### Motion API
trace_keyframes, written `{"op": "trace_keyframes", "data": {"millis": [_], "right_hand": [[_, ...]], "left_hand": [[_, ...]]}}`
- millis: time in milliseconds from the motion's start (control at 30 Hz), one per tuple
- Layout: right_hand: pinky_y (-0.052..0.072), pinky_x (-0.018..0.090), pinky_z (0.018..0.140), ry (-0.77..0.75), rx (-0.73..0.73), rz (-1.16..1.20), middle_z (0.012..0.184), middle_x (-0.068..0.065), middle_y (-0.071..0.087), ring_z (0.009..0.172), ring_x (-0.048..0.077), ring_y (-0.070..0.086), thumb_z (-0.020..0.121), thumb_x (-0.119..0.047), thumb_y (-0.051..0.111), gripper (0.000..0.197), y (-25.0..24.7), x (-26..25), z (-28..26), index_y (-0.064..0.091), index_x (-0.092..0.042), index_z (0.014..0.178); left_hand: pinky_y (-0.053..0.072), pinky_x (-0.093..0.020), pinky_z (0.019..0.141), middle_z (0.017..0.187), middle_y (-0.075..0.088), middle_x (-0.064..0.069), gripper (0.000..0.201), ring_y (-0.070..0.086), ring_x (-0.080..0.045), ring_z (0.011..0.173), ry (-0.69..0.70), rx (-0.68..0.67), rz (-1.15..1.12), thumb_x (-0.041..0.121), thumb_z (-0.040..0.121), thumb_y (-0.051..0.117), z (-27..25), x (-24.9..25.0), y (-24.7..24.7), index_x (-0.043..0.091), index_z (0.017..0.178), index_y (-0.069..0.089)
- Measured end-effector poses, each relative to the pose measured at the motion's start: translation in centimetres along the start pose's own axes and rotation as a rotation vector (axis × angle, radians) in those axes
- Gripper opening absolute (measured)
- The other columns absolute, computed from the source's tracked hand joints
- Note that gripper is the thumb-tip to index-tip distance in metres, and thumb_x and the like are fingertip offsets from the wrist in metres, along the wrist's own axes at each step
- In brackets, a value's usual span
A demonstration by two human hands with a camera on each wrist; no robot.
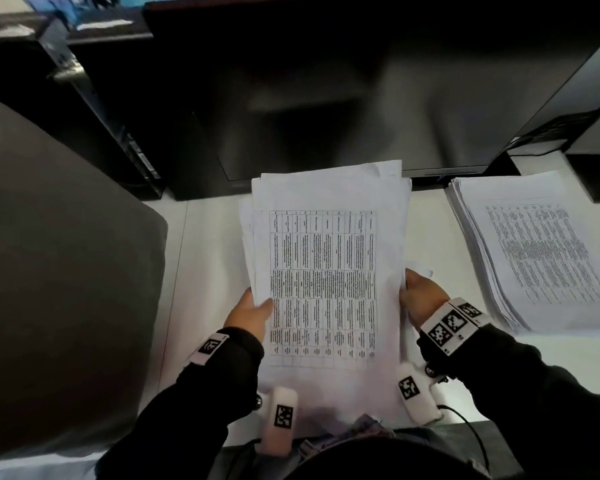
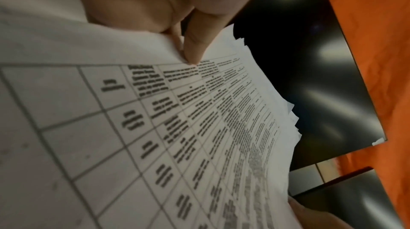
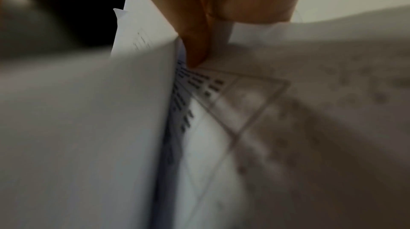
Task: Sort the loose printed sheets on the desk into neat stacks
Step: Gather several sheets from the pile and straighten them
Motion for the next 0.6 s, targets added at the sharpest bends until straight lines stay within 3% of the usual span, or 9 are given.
{"op": "trace_keyframes", "data": {"millis": [133, 200, 267, 333, 400, 467, 500, 567, 600], "right_hand": [[0.039, 0.041, 0.104, 0.056, 0.130, 0.130, 0.117, 0.004, 0.063, 0.113, 0.027, 0.056, 0.087, -0.066, 0.018, 0.064, -1.5, -0.9, -1.2, 0.061, -0.029, 0.117], [0.044, 0.037, 0.096, -0.058, 0.140, 0.129, 0.110, 0.001, 0.065, 0.110, 0.025, 0.056, 0.091, -0.057, 0.029, 0.049, -1.6, -2.5, -1.8, 0.060, -0.027, 0.113], [0.048, 0.038, 0.084, -0.169, 0.154, 0.085, 0.098, 0.015, 0.065, 0.099, 0.033, 0.059, 0.095, -0.032, 0.045, 0.025, -1.7, -4.1, -2.1, 0.057, -0.012, 0.103], [0.048, 0.046, 0.087, -0.246, 0.212, 0.083, 0.101, 0.027, 0.061, 0.096, 0.038, 0.059, 0.094, -0.021, 0.048, 0.022, -2.3, -5.1, -2.2, 0.053, -0.002, 0.106], [0.048, 0.046, 0.090, -0.327, 0.263, 0.139, 0.103, 0.025, 0.062, 0.094, 0.034, 0.060, 0.094, -0.018, 0.048, 0.017, -2.8, -6.0, -2.7, 0.053, -0.005, 0.102], [0.046, 0.043, 0.093, -0.387, 0.293, 0.211, 0.106, 0.022, 0.062, 0.094, 0.026, 0.058, 0.092, -0.023, 0.050, 0.012, -2.8, -6.7, -3.5, 0.054, -0.016, 0.101], [0.046, 0.046, 0.094, -0.408, 0.296, 0.236, 0.107, 0.022, 0.061, 0.096, 0.028, 0.058, 0.089, -0.035, 0.052, 0.020, -2.7, -7.0, -4.0, 0.054, -0.020, 0.102], [0.044, 0.046, 0.097, -0.427, 0.271, 0.266, 0.110, 0.017, 0.061, 0.106, 0.030, 0.056, 0.078, -0.059, 0.053, 0.041, -2.2, -6.7, -4.4, 0.053, -0.031, 0.109], [0.043, 0.045, 0.100, -0.429, 0.242, 0.268, 0.113, 0.010, 0.062, 0.111, 0.027, 0.056, 0.080, -0.056, 0.054, 0.043, -1.9, -6.2, -4.2, 0.050, -0.034, 0.115]], "left_hand": [[0.032, -0.024, 0.096, 0.119, 0.054, 0.004, 0.036, 0.049, -0.018, 0.117, 0.085, 0.050, -0.055, 0.016, 0.096, 0.041, -0.6, 1.8, -0.3, 0.020, 0.132, 0.044], [0.032, -0.024, 0.096, 0.115, 0.054, 0.008, 0.036, 0.050, -0.016, 0.114, 0.148, 0.067, -0.091, 0.016, 0.097, 0.040, -1.1, 3.1, -0.6, 0.023, 0.132, 0.043], [0.033, -0.024, 0.095, 0.116, 0.055, 0.009, 0.035, 0.050, -0.013, 0.111, 0.214, 0.082, -0.114, 0.018, 0.097, 0.039, -1.7, 4.4, -0.9, 0.024, 0.131, 0.042], [0.036, -0.027, 0.099, 0.123, 0.056, 0.008, 0.035, 0.051, -0.012, 0.114, 0.274, 0.119, -0.155, 0.025, 0.096, 0.041, -2.3, 5.6, -1.5, 0.025, 0.131, 0.040], [0.038, -0.027, 0.102, 0.126, 0.056, 0.012, 0.035, 0.053, -0.005, 0.116, 0.342, 0.148, -0.228, 0.031, 0.094, 0.045, -3.0, 6.7, -2.0, 0.030, 0.128, 0.040], [0.035, -0.015, 0.097, 0.124, 0.049, 0.025, 0.036, 0.049, 0.012, 0.108, 0.397, 0.139, -0.252, 0.029, 0.095, 0.045, -3.7, 7.7, -2.0, 0.035, 0.129, 0.036], [0.032, -0.010, 0.095, 0.124, 0.044, 0.027, 0.047, 0.045, 0.013, 0.108, 0.411, 0.125, -0.239, 0.030, 0.094, 0.046, -4.1, 8.1, -1.7, 0.032, 0.137, 0.029], [0.032, 0.004, 0.084, 0.122, 0.049, 0.021, 0.057, 0.048, 0.006, 0.108, 0.444, 0.118, -0.225, 0.027, 0.091, 0.051, -4.1, 8.3, -1.3, 0.023, 0.141, 0.023], [0.034, 0.005, 0.083, 0.121, 0.052, 0.016, 0.058, 0.049, 0.001, 0.110, 0.440, 0.125, -0.232, 0.024, 0.090, 0.053, -3.8, 8.1, -1.1, 0.020, 0.140, 0.024]]}}
Point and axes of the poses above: each hand's wrist, its own z-axis towards the middle knuckle, its own y-axis out of the palm, x = y × z, the point moved 7 cm from there along z, towards the middle knuckle
